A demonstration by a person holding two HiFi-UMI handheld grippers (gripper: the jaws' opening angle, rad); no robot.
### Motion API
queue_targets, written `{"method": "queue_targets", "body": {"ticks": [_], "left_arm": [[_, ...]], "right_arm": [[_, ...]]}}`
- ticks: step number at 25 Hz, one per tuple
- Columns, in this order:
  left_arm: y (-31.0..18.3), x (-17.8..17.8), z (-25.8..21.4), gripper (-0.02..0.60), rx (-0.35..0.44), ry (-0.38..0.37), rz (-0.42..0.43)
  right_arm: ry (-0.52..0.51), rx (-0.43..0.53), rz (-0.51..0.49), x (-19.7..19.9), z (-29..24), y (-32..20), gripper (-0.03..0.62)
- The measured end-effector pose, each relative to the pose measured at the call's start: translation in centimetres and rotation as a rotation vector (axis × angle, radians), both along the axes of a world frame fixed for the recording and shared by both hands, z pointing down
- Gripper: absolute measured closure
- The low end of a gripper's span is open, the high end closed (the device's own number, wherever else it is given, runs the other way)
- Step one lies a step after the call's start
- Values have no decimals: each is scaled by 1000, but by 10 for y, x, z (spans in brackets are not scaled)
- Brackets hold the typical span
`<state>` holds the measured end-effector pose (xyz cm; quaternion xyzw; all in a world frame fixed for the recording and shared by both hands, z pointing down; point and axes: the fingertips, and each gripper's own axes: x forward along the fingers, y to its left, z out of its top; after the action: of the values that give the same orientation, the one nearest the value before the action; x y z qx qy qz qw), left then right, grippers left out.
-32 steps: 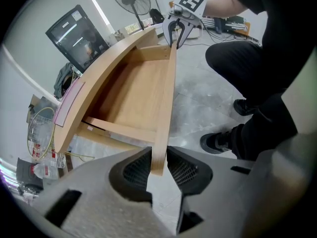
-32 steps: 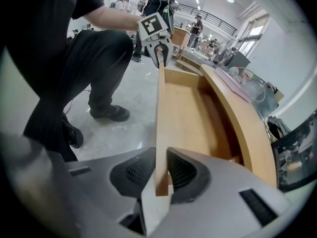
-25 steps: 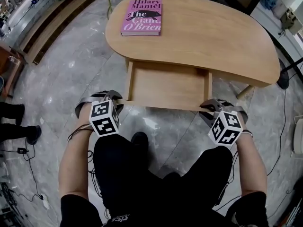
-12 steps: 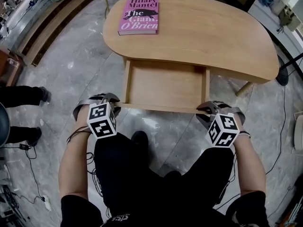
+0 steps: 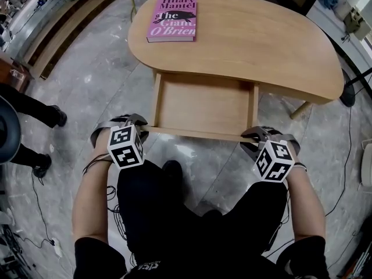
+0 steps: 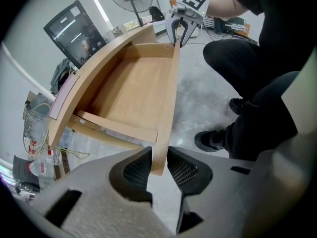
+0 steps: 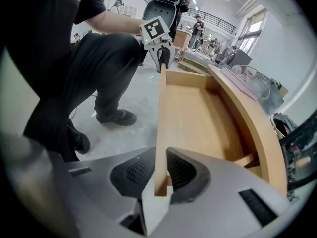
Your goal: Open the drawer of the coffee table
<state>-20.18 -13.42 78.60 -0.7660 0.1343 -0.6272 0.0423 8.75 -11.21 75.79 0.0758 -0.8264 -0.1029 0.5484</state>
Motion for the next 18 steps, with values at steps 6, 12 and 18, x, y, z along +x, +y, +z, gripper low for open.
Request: {"method": "queue_targets", "body": {"ticks": [6, 12, 18], "left_arm": [[0, 0, -1, 479, 1, -21, 9], [5, 3, 2, 486, -21, -54, 28], [5, 3, 2, 482, -21, -26, 20]], "right_arm": [[-1, -9, -7, 0, -1, 0, 517], [-12, -2, -6, 3, 0, -1, 517], [-6, 8, 3, 4, 0, -1, 519]]}}
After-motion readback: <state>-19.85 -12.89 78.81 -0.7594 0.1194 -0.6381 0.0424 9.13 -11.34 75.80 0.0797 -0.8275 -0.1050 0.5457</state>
